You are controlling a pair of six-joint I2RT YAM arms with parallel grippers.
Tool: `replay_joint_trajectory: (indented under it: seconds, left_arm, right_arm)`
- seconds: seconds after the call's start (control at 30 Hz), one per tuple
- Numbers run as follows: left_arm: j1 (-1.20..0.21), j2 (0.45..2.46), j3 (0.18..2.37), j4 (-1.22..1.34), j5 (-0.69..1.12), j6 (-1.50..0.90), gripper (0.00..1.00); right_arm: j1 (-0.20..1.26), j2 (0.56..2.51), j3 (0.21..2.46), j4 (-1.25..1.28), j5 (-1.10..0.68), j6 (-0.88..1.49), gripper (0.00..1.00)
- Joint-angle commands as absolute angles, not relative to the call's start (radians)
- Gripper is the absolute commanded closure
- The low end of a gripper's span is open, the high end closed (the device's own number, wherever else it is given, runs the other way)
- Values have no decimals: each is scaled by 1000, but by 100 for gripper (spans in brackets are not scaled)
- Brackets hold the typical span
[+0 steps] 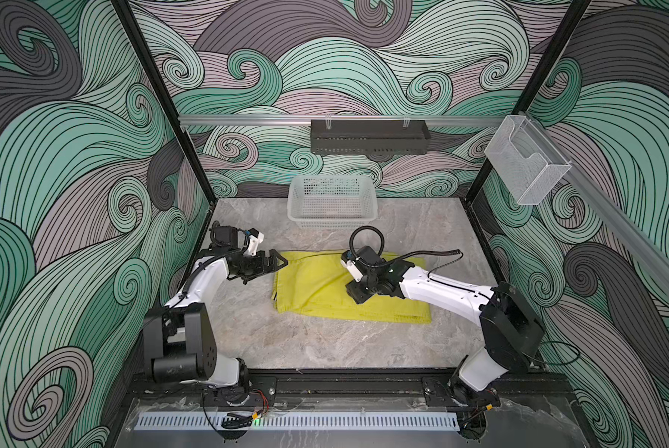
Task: Roll up the long pants
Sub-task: Adjust the long pant at the center of the board.
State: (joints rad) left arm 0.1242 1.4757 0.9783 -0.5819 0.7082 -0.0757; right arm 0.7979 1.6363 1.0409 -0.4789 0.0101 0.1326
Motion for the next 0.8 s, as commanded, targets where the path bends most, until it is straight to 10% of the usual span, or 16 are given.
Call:
replay_joint_trajectory:
  seconds: [0.0, 0.77]
  left_arm:
    - [129, 1454, 965, -589, 780, -57, 1]
    - [27, 1573, 943, -591, 538, -97, 1]
  right_arm:
    - [770, 1618, 991, -553, -5, 230, 41]
    - [436, 1639, 857, -811, 7, 349, 41]
